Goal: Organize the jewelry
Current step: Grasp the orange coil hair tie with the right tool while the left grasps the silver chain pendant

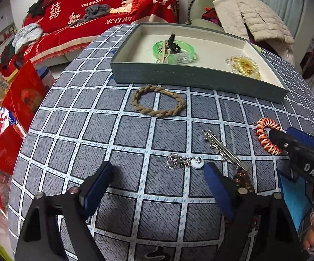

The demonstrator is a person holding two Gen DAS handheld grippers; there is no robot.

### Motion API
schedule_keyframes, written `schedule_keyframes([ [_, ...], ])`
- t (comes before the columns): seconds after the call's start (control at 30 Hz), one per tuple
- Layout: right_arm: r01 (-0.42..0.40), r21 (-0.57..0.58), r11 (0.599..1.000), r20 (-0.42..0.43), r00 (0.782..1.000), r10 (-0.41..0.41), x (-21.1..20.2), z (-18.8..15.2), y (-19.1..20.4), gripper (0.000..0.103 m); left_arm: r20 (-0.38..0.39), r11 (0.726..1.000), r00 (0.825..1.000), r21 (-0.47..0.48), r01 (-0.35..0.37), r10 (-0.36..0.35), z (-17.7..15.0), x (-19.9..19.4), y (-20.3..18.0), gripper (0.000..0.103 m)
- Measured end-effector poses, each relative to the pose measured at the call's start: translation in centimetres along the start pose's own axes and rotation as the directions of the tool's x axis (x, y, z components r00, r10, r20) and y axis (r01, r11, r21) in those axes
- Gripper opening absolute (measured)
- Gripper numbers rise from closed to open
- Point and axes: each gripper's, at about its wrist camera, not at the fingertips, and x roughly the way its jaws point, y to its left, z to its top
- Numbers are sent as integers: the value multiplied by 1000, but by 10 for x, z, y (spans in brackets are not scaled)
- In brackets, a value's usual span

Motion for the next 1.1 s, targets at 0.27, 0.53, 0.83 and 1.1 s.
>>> schedule_keyframes([
  [0.27, -24, -20, 1000, -2, 1000, 24, -6, -4, 5, 15, 24, 990, 997, 125, 71, -74, -1, -8, -10, 29],
  [0.53, -72, 35, 997, 10, 997, 71, -16, -12, -2, 14, 19, 975, 981, 118, 189, -193, -2, -11, 7, 23],
  [0.83, -125, 94, 988, 35, 992, 122, -33, -12, -13, 15, 82, 966, 970, 138, 217, -230, 6, -28, 29, 103],
  [1.1, -158, 86, 984, 66, 986, 152, -51, -14, -6, 15, 116, 949, 985, 302, 91, -131, 13, -15, 18, 103],
])
